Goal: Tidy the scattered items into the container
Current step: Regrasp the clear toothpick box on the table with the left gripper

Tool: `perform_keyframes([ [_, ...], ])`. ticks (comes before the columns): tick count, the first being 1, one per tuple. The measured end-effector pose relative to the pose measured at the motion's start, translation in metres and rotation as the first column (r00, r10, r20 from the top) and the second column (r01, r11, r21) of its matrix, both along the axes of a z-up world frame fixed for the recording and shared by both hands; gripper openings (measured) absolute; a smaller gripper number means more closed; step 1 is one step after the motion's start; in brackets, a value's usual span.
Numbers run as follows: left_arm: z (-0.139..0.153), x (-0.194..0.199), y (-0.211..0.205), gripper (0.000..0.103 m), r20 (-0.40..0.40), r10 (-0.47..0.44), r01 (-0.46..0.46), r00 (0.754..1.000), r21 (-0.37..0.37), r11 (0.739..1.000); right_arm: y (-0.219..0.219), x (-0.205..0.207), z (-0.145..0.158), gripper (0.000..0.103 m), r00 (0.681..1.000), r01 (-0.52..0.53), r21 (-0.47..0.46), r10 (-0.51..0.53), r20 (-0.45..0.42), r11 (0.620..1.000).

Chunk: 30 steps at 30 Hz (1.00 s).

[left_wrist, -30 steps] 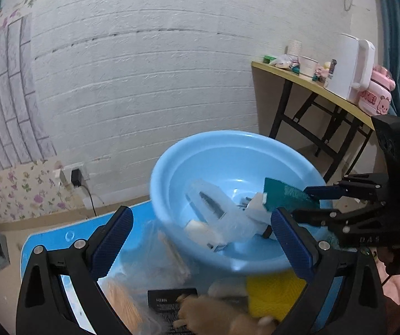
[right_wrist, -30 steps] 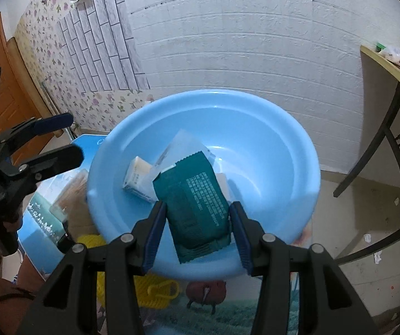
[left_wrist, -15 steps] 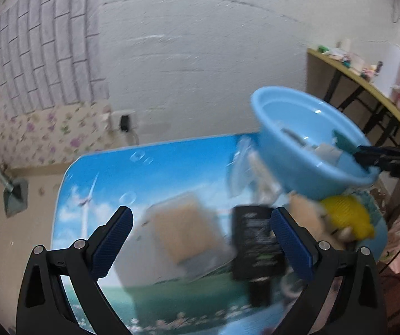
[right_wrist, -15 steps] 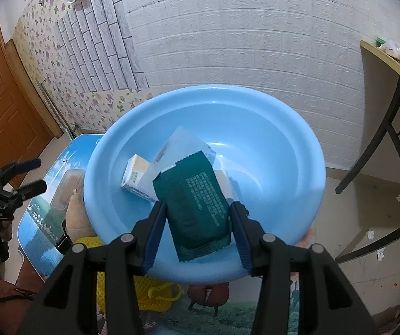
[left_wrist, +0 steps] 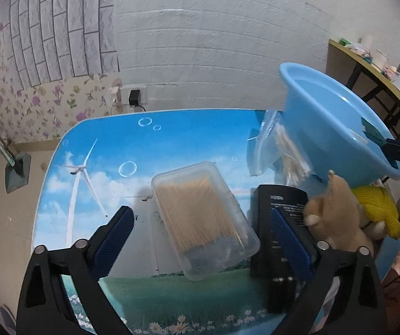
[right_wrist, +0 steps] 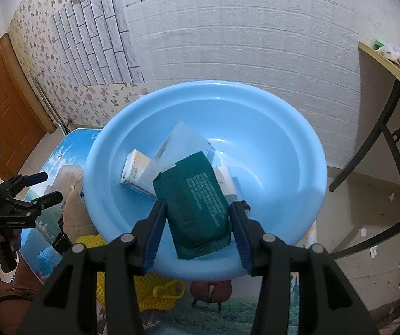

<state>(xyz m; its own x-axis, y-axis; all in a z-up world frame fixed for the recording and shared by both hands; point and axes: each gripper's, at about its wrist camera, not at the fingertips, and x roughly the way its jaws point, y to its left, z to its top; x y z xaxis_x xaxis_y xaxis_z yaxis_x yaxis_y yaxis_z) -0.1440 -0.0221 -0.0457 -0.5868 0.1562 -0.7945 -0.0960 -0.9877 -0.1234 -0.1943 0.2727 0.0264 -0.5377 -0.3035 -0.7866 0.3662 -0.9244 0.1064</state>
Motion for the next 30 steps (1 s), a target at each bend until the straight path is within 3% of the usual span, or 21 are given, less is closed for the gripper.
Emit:
perform_keyframes([
  [4, -0.006, -0.008, 0.001, 0.083, 0.014, 0.014, -0.014, 1.000, -0.013, 1.000, -0.002, 0.000, 0.000, 0.046, 1.000, -0.001, 0.004, 0.001, 0.004, 1.000],
  [16, -0.021, -0.014, 0.008, 0.077, 0.040, -0.006, 0.006, 0.999, -0.007, 1.000, -0.007, -0.001, -0.001, 0.046, 1.000, -0.005, 0.016, 0.004, 0.011, 1.000],
  [21, -0.018, -0.013, 0.006, 0.067, 0.025, -0.012, 0.012, 1.000, -0.011, 1.000, -0.007, 0.000, -0.001, 0.046, 1.000, -0.005, 0.017, 0.005, 0.010, 1.000],
  [30, 0.002, -0.006, -0.004, 0.064, -0.025, 0.011, -0.011, 1.000, 0.004, 1.000, -0.006, 0.002, -0.001, 0.046, 1.000, -0.005, 0.010, 0.005, 0.003, 1.000],
])
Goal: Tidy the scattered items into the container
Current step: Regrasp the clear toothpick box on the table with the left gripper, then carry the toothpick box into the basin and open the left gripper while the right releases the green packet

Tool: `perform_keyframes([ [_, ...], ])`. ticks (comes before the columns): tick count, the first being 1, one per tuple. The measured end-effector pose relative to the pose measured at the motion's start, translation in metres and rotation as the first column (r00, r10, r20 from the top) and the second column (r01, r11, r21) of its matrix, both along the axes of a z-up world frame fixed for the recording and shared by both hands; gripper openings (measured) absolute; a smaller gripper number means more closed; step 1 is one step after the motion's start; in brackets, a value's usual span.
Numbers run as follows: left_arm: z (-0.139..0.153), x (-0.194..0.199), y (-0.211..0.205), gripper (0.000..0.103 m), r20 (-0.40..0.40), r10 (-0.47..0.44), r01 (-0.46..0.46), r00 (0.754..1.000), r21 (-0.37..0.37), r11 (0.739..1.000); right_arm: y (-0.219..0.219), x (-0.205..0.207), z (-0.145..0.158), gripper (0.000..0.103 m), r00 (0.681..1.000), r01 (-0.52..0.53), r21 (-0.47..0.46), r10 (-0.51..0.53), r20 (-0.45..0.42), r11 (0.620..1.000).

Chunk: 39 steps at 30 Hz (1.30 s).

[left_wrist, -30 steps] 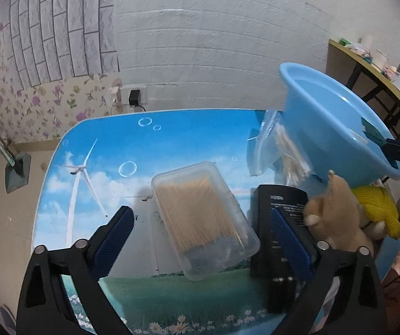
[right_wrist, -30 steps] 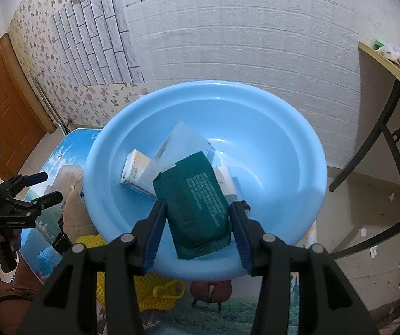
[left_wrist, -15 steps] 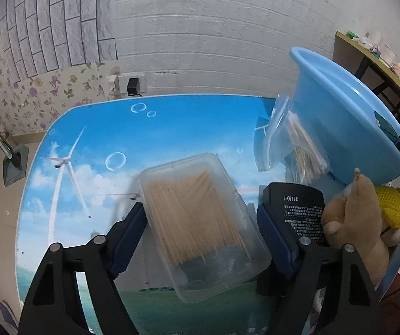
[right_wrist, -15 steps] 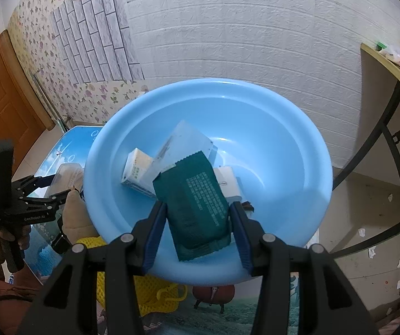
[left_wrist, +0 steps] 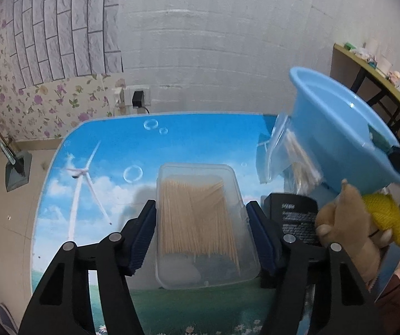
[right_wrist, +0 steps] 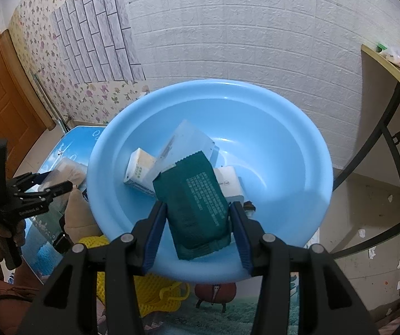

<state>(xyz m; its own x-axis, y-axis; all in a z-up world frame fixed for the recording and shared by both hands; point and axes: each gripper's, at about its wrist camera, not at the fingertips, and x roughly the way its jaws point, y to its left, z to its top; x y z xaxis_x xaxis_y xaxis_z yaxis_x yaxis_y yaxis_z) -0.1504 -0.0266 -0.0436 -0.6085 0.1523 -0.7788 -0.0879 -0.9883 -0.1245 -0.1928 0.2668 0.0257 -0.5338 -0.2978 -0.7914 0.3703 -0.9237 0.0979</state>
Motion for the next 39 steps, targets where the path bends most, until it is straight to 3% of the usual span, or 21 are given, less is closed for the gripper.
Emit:
perform_keyframes([
  [12, 0.046, 0.010, 0.013, 0.063, -0.092, -0.031, 0.032, 0.995, 0.014, 0.999, 0.003, 0.003, 0.003, 0.046, 1.000, 0.001, -0.020, -0.001, -0.012, 1.000],
  [23, 0.100, -0.005, 0.049, 0.063, -0.211, -0.110, 0.119, 0.971, 0.032, 0.992, 0.004, -0.001, 0.004, 0.046, 1.000, -0.003, -0.020, 0.003, -0.014, 1.000],
  [39, 0.090, -0.042, 0.140, 0.063, -0.172, -0.314, 0.319, 0.934, 0.003, 0.948, -0.003, -0.023, -0.009, 0.046, 0.999, -0.028, 0.022, 0.027, 0.039, 0.999],
])
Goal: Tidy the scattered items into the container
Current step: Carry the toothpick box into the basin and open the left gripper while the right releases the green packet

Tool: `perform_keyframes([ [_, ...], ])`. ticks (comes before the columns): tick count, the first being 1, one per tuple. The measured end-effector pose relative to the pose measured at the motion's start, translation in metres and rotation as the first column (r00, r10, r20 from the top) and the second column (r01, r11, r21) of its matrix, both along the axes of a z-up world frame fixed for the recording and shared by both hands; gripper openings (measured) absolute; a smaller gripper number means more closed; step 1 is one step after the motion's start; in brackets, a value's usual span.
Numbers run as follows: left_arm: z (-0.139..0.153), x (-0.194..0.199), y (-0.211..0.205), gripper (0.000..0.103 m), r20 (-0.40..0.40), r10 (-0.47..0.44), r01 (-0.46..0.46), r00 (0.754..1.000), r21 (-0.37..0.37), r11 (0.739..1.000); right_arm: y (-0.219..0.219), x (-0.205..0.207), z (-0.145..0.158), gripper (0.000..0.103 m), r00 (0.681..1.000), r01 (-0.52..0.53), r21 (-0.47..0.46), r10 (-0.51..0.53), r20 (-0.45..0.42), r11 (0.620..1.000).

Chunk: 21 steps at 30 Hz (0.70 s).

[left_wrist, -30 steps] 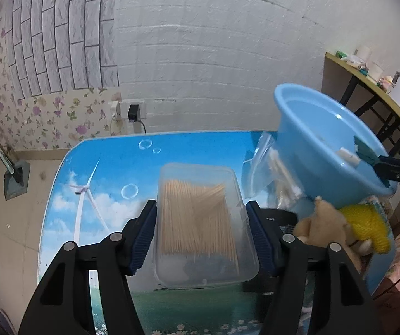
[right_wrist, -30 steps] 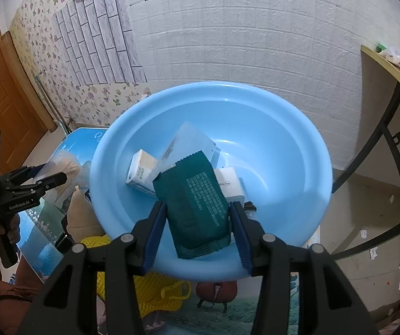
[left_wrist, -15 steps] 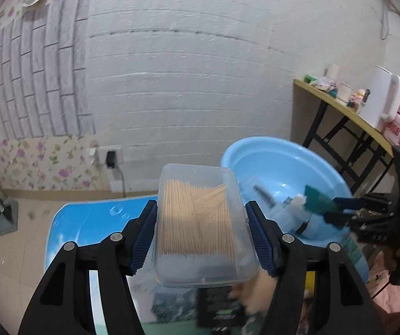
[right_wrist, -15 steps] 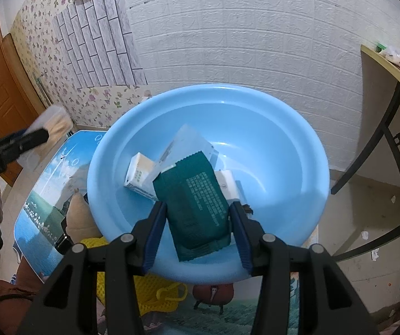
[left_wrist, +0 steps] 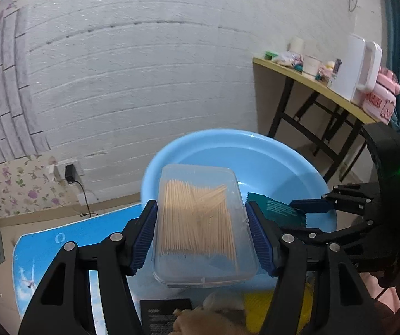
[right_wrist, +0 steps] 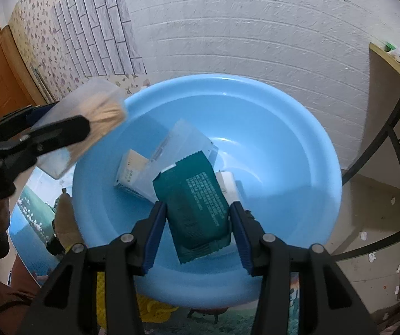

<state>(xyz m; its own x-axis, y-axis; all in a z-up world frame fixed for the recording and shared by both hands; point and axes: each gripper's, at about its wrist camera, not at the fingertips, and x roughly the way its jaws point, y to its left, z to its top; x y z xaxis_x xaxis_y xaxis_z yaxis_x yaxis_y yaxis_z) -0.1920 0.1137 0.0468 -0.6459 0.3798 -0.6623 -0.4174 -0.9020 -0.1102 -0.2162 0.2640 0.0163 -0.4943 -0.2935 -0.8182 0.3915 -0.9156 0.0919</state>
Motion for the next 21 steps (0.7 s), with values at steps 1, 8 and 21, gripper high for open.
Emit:
perform_keyframes([
  [1, -0.003, -0.002, 0.004, 0.063, 0.006, -0.006, 0.006, 1.000, -0.004, 1.000, 0.000, -0.002, -0.001, 0.046, 1.000, 0.001, 0.002, -0.001, 0.006, 1.000],
  [8, -0.015, -0.004, 0.017, 0.063, 0.026, -0.040, 0.040, 0.999, -0.033, 0.999, -0.003, -0.005, -0.004, 0.048, 1.000, -0.003, 0.003, 0.003, 0.004, 1.000],
  [21, -0.010, 0.010, 0.017, 0.064, 0.000, -0.039, 0.039, 0.999, -0.055, 0.998, -0.006, 0.004, -0.001, 0.055, 1.000, 0.009, 0.014, -0.009, 0.001, 1.000],
])
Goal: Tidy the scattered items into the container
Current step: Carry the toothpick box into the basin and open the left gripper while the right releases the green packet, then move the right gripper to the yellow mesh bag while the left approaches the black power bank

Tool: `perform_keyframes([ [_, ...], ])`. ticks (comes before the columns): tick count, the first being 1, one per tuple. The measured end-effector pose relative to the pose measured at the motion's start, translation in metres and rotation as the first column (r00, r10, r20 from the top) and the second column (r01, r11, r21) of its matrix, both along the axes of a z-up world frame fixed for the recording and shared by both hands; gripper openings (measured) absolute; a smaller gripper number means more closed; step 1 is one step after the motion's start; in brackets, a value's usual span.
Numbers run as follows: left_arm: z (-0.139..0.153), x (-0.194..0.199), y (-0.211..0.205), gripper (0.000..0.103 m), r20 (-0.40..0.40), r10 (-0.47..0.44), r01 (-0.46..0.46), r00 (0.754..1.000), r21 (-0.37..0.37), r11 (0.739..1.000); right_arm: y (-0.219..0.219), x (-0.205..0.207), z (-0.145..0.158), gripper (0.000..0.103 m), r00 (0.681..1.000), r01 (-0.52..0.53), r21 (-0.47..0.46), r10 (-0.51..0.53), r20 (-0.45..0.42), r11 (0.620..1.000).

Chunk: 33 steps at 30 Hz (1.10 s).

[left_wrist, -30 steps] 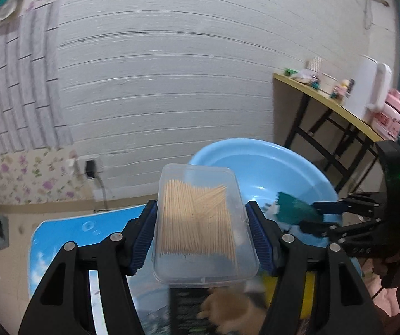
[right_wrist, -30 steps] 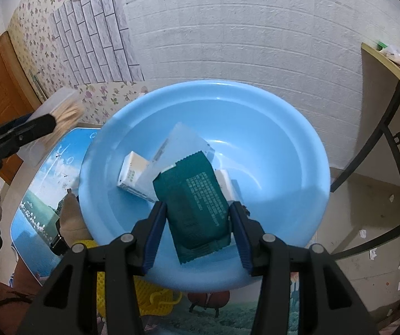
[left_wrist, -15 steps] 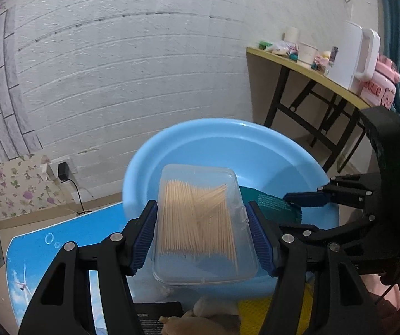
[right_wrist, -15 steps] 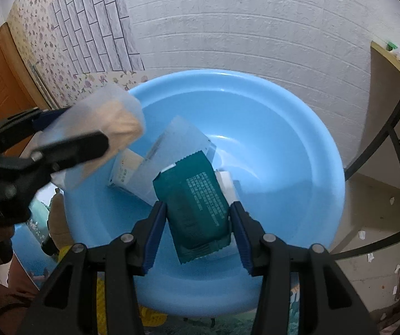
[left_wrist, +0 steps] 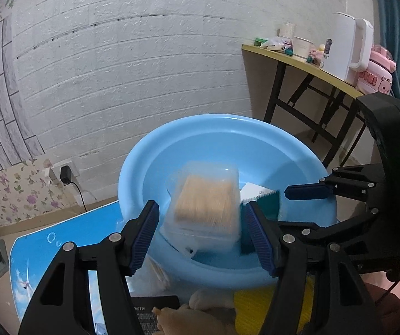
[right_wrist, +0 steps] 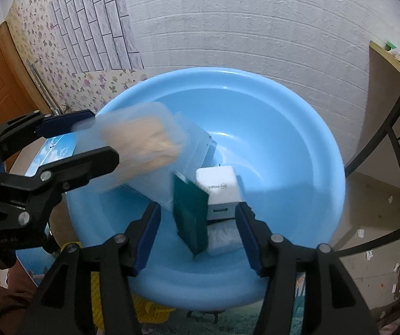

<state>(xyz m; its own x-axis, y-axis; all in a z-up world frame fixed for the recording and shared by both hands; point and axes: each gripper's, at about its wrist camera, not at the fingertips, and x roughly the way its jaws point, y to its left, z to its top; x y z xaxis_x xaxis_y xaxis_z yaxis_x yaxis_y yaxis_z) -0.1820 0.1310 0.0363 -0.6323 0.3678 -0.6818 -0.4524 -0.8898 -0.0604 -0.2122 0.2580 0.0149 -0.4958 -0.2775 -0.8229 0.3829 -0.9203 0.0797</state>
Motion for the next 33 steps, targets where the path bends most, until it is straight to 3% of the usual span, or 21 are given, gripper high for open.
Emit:
perform_keyframes([
  [5, 0.006, 0.010, -0.005, 0.064, -0.008, 0.010, -0.010, 1.000, 0.000, 1.000, 0.003, 0.008, 0.006, 0.055, 1.000, 0.008, -0.013, -0.008, -0.022, 1.000],
  [21, 0.011, 0.057, -0.027, 0.089, -0.009, 0.085, -0.085, 0.996, 0.018, 0.996, 0.020, 0.051, 0.024, 0.055, 0.995, 0.038, -0.077, -0.045, -0.089, 0.996],
  [33, 0.000, 0.086, -0.052, 0.094, 0.014, 0.155, -0.155, 0.988, 0.027, 0.988, 0.021, 0.084, 0.029, 0.055, 0.993, 0.009, -0.125, -0.024, -0.119, 0.992],
])
